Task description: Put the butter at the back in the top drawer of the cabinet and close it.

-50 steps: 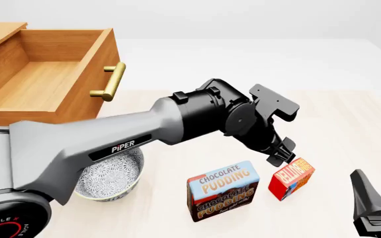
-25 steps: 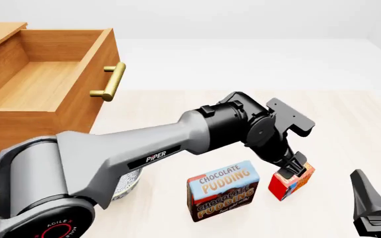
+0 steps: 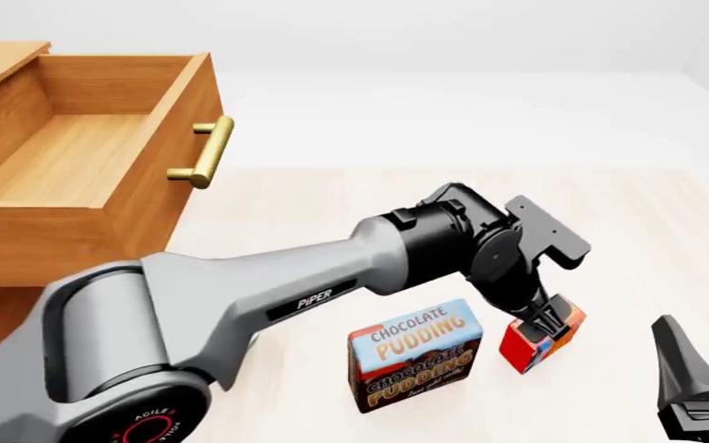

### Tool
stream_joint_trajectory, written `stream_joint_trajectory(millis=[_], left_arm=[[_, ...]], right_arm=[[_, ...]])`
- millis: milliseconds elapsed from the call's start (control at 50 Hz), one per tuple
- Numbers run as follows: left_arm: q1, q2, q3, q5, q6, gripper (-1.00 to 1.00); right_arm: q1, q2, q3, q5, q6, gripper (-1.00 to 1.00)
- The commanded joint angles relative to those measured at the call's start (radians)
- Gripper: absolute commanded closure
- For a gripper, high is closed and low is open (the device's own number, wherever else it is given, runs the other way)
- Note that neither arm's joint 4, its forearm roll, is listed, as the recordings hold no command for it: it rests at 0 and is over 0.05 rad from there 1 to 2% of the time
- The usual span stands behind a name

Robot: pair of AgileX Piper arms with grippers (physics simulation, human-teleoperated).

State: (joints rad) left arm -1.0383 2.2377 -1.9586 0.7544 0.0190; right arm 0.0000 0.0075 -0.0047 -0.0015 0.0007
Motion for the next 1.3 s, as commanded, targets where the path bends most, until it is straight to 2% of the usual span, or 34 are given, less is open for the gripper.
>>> stream_joint_trajectory(millis=[20, 1300], left_arm=[[0.007, 0.017, -0.011, 0.005, 0.022, -1.00], [-0.025, 0.108, -0.177, 0.075, 0.057, -1.00]], right_arm=[[0.000, 0.000, 0.000, 0.000, 0.000, -1.00], [0.000, 0.000, 0.000, 0.000, 0.000, -1.00]])
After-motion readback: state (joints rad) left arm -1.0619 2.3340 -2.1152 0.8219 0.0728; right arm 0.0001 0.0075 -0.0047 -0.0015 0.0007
